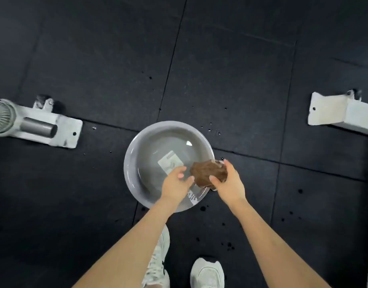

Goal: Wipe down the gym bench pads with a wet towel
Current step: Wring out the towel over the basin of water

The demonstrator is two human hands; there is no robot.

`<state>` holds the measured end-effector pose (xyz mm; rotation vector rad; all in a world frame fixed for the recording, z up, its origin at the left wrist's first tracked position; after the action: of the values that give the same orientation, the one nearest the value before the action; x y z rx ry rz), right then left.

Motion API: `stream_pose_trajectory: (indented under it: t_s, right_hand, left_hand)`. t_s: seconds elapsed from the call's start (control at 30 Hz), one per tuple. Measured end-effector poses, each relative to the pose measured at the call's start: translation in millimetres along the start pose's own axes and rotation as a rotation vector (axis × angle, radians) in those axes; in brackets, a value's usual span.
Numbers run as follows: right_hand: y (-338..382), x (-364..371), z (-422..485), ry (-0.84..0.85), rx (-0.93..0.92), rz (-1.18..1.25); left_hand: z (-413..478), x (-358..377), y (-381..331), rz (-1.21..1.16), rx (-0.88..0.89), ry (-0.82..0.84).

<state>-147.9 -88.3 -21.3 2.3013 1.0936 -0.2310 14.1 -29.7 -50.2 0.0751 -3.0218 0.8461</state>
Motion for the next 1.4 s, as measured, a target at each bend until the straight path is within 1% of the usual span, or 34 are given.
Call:
stream_pose_trajectory:
  t_s: [0.1, 0.17, 0.3, 0.4, 0.5, 0.57, 0.63, 0.7, 0.73, 0.83, 0.87, 0.9, 0.97, 1.03, 1.13, 1.17, 1.23, 1.3, 1.4]
  right_hand:
    - [-12.6, 8.5, 25.0, 0.026, -0.003, -0.016]
    - [-19.6, 9.6, 29.7, 0.017, 0.016, -0.024]
    - [-12.3, -2.6, 8.5, -0.076, 0.029, -0.027]
    - [5.4, -13.9, -30.8, -0.117, -0.018, 0.041]
    - [35.1, -27.5, -91.4, -0.141, -0.102, 0.097]
    - [57.9, -33.6, -136.0, -0.110, -0.144, 0.107]
    - [81.8, -35.4, -179.9, -0.045, -0.182, 0.096]
    - [108.9, -34.7, -227.4, 0.020, -0.230, 0.035]
    - [124.1, -33.8, -252.4, 0.043, -0.262, -0.059]
    - [170.7, -27.1, -332.7, 0.038, -0.367, -0.564]
    - [184.9, -24.1, -359.8, 0.028, -0.401, -0.675]
    - [197.4, -21.1, -386.1, 0.026, -0.435, -0.721]
    - [218.9, -11.6, -433.5, 0.044, -0.497, -0.703]
    - [237.9, 6.2, -472.6, 0.099, -0.558, -0.629]
    - [265.6, 50.4, -521.5, 0.206, -0.674, -0.515]
    - [274.8, 69.0, -537.0, 0.238, -0.703, -0.492]
    - [289.9, 110.2, -564.7, 0.282, -0.732, -0.470]
    - [298.3, 157.5, -587.6, 0.370, -0.713, -0.386]
    - [305.9, 234.9, -624.7, 0.522, -0.684, -0.239]
  left_hand:
    - [29.9, 19.4, 5.1, -0.158, -0.017, 0.126]
    - [37.8, 29.7, 5.2, -0.273, -0.045, 0.180]
    - [22.6, 29.0, -4.3, -0.250, -0.057, 0.095]
    - [-22.6, 22.4, -24.2, -0.307, -0.065, 0.118]
    - [-86.4, 8.9, -49.1, -0.366, -0.070, 0.175]
    - [-138.5, -0.1, -67.7, -0.486, -0.086, 0.230]
    - [-192.3, -12.2, -84.7, -0.591, -0.060, 0.226]
    - [-249.4, -30.2, -95.9, -0.602, -0.006, 0.136]
    - [-278.3, -39.0, -98.8, -0.589, 0.014, 0.085]
    - [-366.0, -60.9, -100.4, -0.534, 0.024, 0.021]
    - [-395.1, -68.1, -99.8, -0.527, 0.025, 0.019]
    - [-422.2, -75.4, -97.2, -0.522, 0.027, 0.012]
    - [-474.5, -93.6, -89.9, -0.526, 0.062, -0.032]
    - [-522.7, -114.4, -79.8, -0.559, 0.137, -0.107]
    - [-591.8, -152.9, -56.8, -0.579, 0.257, -0.276]
    - [-613.9, -168.4, -47.0, -0.546, 0.309, -0.343]
    - [-654.6, -201.3, -22.0, -0.460, 0.358, -0.459]
    - [-689.9, -233.0, 8.9, -0.491, 0.378, -0.508]
    - [-732.1, -280.2, 61.8, -0.611, 0.370, -0.508]
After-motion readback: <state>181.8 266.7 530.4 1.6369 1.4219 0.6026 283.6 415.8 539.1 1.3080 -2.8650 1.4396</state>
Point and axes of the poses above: each hand's wrist, its own z-axis towards the middle knuckle, its own x-axis out of the palm, y = z × x, the point moved 6 cm from there along z, towards the middle knuckle, and after that the axes turned 13 degrees about y, right-handed, at the moved point
